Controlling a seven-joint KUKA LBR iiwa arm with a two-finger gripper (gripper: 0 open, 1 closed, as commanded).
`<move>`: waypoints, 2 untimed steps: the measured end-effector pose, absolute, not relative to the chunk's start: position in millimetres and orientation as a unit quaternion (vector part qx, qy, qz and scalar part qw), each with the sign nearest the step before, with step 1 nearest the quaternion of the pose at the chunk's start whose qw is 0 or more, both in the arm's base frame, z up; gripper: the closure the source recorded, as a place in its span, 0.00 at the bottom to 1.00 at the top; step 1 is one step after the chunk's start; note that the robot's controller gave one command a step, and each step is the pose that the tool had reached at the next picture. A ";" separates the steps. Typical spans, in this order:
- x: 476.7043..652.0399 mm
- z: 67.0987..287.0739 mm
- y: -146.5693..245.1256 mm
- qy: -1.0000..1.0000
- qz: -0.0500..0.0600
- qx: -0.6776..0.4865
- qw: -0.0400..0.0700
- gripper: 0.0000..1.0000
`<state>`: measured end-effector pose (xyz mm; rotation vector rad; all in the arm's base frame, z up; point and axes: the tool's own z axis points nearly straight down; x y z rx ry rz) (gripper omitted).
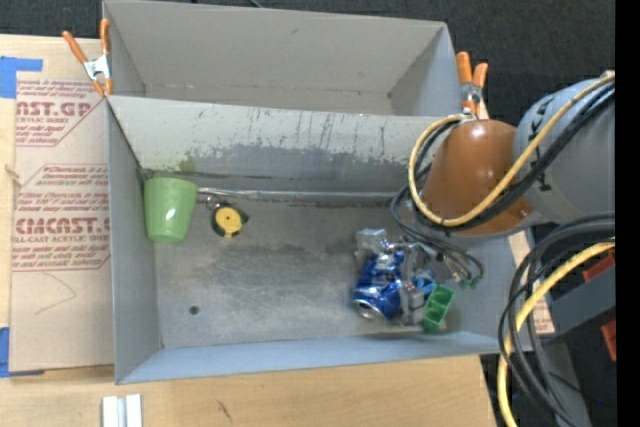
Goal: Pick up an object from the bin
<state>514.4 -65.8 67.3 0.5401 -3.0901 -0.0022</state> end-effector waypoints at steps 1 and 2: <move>516.0 70.5 -65.3 -0.985 0.000 0.172 0.000 1.00; 526.1 70.0 -73.1 -0.820 -0.001 0.572 -0.001 1.00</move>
Offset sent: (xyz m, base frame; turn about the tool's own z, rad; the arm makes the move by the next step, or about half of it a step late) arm 0.0000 0.0000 0.0000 0.0000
